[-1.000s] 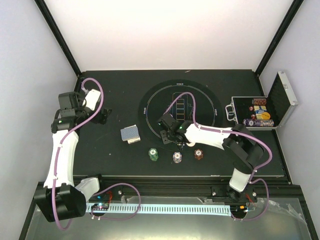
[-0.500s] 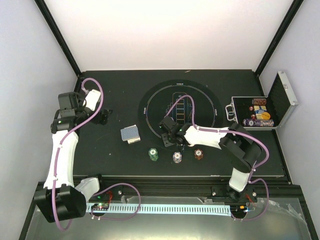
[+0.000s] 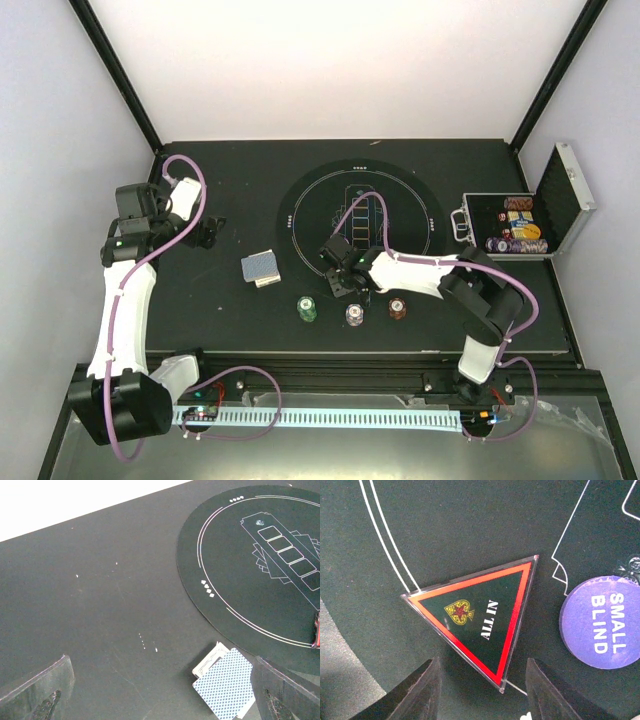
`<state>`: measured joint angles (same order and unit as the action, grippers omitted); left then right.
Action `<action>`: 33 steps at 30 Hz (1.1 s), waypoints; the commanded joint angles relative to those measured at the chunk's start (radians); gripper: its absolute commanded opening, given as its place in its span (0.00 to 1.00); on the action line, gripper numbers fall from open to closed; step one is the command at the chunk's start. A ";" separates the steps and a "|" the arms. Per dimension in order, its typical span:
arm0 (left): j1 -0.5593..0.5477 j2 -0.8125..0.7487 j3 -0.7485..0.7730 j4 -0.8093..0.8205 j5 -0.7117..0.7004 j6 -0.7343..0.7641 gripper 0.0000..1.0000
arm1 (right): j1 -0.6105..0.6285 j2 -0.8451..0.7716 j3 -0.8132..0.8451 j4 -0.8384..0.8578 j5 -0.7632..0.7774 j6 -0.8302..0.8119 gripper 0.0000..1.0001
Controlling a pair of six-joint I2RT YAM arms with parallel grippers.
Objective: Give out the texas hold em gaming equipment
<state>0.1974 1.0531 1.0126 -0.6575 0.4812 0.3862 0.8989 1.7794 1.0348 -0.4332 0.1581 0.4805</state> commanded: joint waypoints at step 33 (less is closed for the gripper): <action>0.023 0.020 0.092 -0.120 0.025 0.015 0.99 | -0.078 0.697 1.024 -0.292 -0.001 -0.222 0.29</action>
<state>0.2104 1.0695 1.0580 -0.7219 0.5007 0.3859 0.8326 2.3680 1.8946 -0.6464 0.1661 0.2863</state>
